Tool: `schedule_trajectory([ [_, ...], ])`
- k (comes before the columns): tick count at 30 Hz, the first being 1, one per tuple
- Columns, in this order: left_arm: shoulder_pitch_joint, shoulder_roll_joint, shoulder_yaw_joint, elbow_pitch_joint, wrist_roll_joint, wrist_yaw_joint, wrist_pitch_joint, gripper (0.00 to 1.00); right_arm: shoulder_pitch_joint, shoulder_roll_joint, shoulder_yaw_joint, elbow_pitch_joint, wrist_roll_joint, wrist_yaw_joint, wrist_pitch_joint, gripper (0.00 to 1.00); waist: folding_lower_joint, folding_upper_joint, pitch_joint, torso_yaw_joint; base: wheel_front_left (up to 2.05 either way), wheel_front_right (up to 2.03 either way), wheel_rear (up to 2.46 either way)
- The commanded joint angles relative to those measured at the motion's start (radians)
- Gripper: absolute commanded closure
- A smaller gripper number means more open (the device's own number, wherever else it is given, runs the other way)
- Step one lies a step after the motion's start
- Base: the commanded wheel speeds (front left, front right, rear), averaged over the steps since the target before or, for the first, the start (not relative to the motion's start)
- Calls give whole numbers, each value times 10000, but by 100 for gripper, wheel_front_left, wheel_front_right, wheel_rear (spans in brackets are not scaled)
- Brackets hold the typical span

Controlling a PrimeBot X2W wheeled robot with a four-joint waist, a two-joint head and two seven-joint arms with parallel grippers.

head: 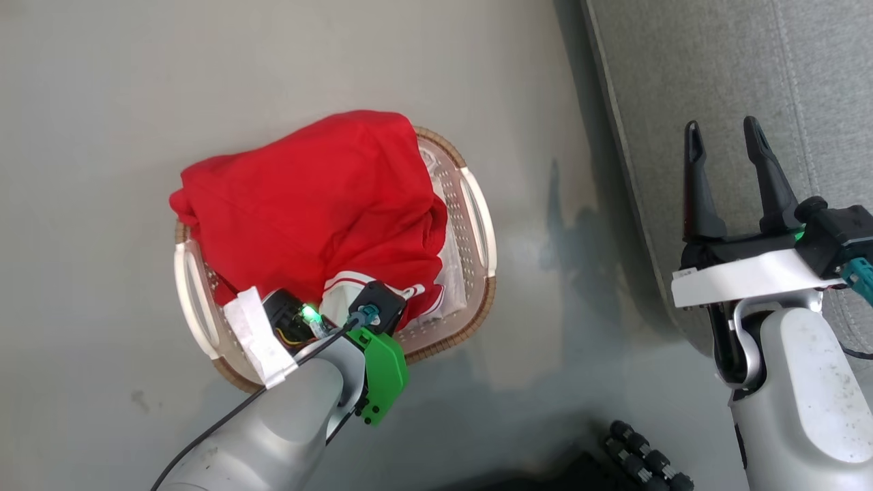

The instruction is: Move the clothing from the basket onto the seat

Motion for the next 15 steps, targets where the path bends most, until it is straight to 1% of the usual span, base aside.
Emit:
schedule_trajectory([
  [1, 14, 68, 70, -4, -126, -24, -220, 100, 206, -39, -34, 52, -94, -6, -49, 0, -1, 0, -730, 265, 0, 0, 0],
  [6, 291, 144, 402, -248, -303, 72, -693, 100, 642, -41, -77, 212, -310, -6, -49, 0, -1, 0, -1942, 585, 0, 0, 0],
  [9, 461, 218, 610, -619, -289, 138, -762, 100, 1012, -41, -108, 344, -470, -6, -49, 0, -1, 0, -2840, 822, 0, 0, 0],
  [11, 542, 352, 837, -1156, -229, 232, -769, 100, 1285, -43, -130, 413, -542, -6, -49, 0, -1, 0, -3401, 971, 0, 0, 0],
  [15, 985, 806, 1315, -2296, -22, 424, -754, 100, 1832, -43, -93, 576, -620, -6, -49, 0, -1, 0, -4476, 1196, 0, 0, 0],
])
